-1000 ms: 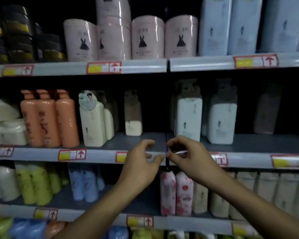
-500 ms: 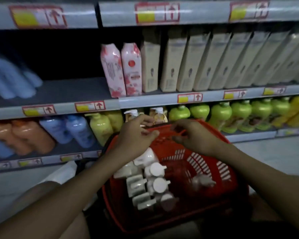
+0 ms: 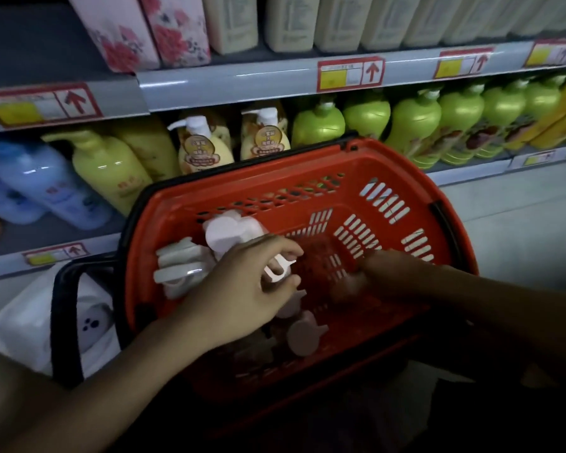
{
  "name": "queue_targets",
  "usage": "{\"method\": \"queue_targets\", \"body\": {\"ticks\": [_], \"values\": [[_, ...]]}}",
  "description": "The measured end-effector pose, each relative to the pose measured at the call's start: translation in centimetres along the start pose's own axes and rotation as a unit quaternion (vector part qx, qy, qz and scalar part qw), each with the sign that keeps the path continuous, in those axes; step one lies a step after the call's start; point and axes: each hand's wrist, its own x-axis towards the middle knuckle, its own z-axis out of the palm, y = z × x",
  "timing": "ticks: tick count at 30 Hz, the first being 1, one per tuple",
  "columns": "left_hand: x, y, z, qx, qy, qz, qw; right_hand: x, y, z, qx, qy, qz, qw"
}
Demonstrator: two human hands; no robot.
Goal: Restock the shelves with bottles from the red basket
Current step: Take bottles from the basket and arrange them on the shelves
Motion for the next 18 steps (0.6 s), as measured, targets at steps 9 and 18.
{"method": "queue_targets", "body": {"ticks": [9, 18], "values": [[0.9, -0.7, 1.8, 0.047, -0.006, 0.059, 0.997, -4.1, -6.0, -7.0, 0.099, 0.301, 0.047, 0.947], [1.5, 1.7, 2.6, -0.054, 0.123, 0.04, 0.99, -9.4, -10.7, -11.8, 0.199, 0.481, -0.023, 0.853]]}}
